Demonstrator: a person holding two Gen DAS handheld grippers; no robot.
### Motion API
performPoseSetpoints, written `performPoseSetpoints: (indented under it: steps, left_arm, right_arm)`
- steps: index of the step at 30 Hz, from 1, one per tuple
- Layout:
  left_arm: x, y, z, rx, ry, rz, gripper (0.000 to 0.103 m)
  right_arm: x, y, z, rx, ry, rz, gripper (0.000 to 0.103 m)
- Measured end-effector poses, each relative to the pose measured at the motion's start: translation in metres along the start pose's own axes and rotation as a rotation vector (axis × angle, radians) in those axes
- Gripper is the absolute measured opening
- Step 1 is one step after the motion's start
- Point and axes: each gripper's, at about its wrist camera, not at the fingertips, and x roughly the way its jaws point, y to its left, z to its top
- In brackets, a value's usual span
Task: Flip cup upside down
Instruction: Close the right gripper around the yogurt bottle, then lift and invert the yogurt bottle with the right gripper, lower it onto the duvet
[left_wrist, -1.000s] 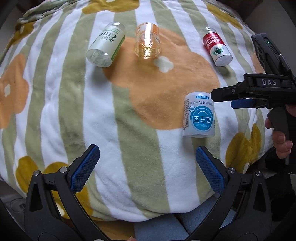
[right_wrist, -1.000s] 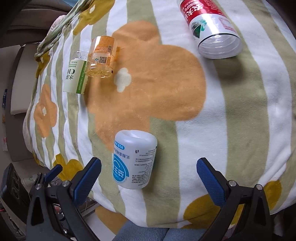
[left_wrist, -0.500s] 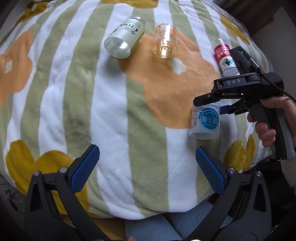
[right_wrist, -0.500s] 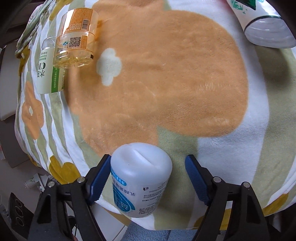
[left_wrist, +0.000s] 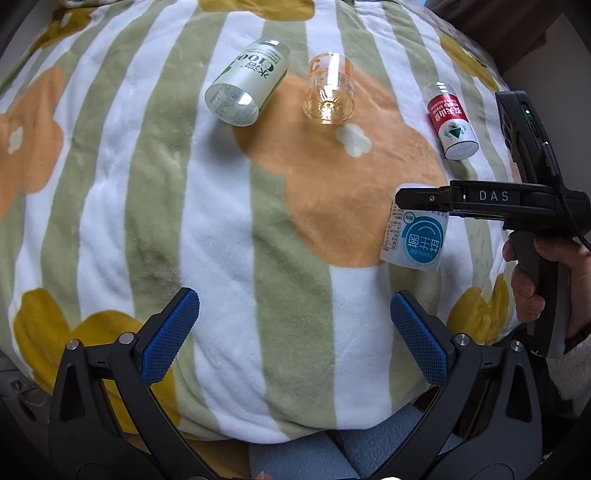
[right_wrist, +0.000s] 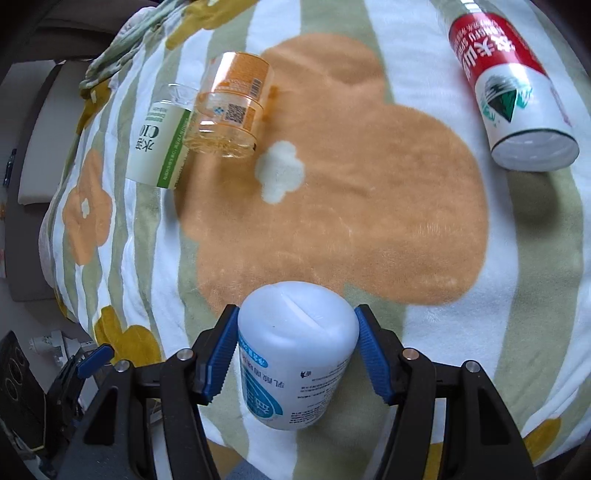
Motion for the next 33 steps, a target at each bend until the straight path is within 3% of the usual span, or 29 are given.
performPoseSetpoints:
  steps: [8, 12, 25, 33]
  left_arm:
    - [0.005, 0.001, 0.003, 0.009, -0.017, 0.009, 0.103]
    - [0.008, 0.002, 0.003, 0.014, -0.02, 0.012, 0.103]
    - [0.016, 0.003, 0.0, 0.008, -0.013, 0.009, 0.103]
    - [0.014, 0.0, 0.001, 0.013, -0.023, 0.009, 0.103]
  right_arm:
    - [-0.01, 0.032, -0.04, -0.341, -0.38, -0.156, 0.058]
    - [-0.007, 0.036, -0.064, -0.46, -0.47, -0.224, 0.058]
    - [-0.016, 0.027, -0.118, -0.54, -0.534, -0.279, 0.059]
    - [-0.018, 0.027, -0.117, -0.499, -0.536, -0.251, 0.063]
